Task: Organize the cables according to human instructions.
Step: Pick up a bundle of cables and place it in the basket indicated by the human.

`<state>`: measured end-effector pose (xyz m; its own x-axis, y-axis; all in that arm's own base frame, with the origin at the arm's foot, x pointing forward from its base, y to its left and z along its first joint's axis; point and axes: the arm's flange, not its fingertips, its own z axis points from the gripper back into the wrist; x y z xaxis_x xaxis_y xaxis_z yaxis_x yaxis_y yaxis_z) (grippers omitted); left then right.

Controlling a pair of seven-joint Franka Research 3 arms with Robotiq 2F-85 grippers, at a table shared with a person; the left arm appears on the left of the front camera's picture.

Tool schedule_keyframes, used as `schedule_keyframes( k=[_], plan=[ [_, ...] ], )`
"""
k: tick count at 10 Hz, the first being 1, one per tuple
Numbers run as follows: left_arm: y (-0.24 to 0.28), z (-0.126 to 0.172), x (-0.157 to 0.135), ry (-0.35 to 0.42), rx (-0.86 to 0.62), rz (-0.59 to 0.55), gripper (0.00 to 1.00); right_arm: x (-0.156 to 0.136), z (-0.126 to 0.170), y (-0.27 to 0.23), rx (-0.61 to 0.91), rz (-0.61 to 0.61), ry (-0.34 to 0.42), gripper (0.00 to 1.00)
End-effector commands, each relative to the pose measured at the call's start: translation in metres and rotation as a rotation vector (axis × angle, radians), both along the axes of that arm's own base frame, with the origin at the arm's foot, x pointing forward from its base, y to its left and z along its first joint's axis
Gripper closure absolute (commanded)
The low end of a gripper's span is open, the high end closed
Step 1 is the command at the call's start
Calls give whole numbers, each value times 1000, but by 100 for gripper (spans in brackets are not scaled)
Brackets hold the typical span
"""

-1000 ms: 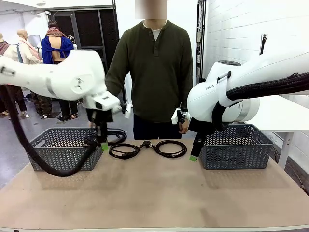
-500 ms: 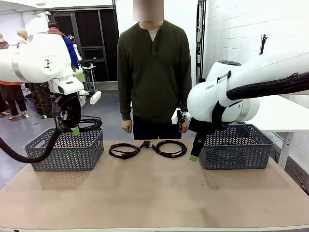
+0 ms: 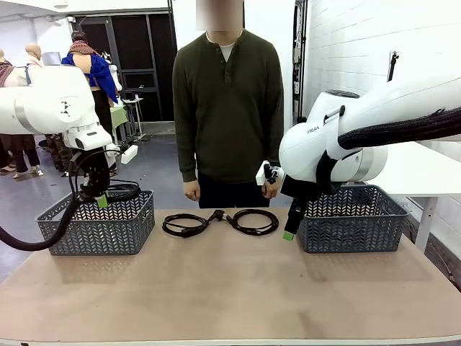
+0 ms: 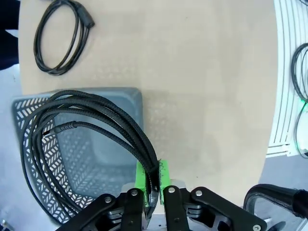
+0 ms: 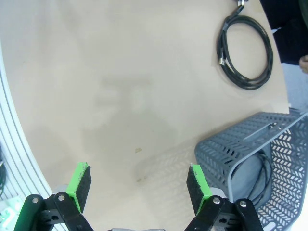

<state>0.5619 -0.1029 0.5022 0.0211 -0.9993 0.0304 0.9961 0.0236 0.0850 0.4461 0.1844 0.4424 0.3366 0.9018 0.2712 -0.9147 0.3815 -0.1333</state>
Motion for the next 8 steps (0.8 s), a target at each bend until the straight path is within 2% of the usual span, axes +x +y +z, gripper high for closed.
schedule_keyframes(
  k=[1,3,8],
  plan=[
    [9,-2,14,-4,-20,7,100,0,1,0,-10,-2,5,0],
    [19,-19,31,11,-22,29,100,0,1,0,-10,-2,5,0],
    [31,-38,70,11,-17,100,100,0,1,0,-10,-2,5,0]
  ],
)
